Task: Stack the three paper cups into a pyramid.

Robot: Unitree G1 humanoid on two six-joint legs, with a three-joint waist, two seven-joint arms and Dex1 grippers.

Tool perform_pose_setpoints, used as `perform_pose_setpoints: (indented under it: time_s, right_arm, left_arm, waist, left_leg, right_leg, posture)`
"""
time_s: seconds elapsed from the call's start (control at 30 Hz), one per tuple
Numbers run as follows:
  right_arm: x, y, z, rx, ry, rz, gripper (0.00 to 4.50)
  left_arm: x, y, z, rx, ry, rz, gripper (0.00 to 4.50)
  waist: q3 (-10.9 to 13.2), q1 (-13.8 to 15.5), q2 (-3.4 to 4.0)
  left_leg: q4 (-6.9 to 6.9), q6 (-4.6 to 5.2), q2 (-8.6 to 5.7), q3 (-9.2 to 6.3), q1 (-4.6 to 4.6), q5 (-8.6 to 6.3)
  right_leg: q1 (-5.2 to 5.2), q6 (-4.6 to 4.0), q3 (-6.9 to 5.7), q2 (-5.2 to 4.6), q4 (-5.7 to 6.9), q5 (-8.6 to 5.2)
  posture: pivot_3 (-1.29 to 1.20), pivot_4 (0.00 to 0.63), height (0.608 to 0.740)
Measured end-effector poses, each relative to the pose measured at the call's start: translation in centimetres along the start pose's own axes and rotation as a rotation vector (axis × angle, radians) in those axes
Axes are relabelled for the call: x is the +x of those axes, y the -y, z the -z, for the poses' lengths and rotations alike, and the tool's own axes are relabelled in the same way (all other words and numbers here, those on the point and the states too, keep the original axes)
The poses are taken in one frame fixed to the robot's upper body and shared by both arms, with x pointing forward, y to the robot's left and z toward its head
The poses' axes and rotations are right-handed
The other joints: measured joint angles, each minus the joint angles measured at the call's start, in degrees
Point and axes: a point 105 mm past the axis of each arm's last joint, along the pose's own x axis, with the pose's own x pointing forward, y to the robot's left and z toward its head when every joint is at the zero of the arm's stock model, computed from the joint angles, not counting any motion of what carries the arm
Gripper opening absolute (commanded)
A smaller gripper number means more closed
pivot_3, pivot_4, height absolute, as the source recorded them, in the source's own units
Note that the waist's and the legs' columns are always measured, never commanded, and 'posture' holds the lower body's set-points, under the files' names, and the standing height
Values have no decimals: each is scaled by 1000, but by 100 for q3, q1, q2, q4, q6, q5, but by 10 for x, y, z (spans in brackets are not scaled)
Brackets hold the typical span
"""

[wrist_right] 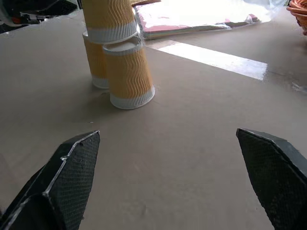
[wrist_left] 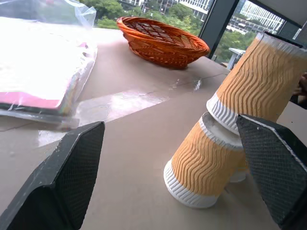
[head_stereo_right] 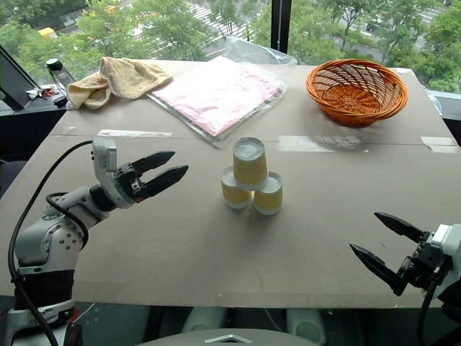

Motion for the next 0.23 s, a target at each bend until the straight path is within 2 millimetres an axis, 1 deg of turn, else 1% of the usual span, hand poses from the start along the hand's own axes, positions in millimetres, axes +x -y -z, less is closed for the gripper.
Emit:
perform_pose_setpoints:
  time_s: [0.1,0.13,0.23]
  right_arm:
    - [-20,8,16,6,-78,39,4500]
    - [-25,11,20,8,-94,52,4500]
    - [-32,14,26,11,-124,53,4500]
  left_arm:
    - [-28,-1,31,-8,-121,-17,4484]
    - [-39,-3,44,-19,-167,-28,4484]
    - [-50,-1,58,-34,-210,-27,4484]
  waist:
    - [-1,5,1]
    - [-2,3,1]
    - [-4,9,-3]
  left_leg:
    - [0,0,1,6,6,0]
    - [1,0,4,8,10,0]
    - [3,-1,7,11,10,-1]
  right_leg:
    - [0,-2,3,-4,0,-3]
    - [1,18,4,-5,0,-14]
    - [1,20,5,-9,0,-16]
  posture:
    - [0,150,740]
    - [0,150,740]
    - [0,150,740]
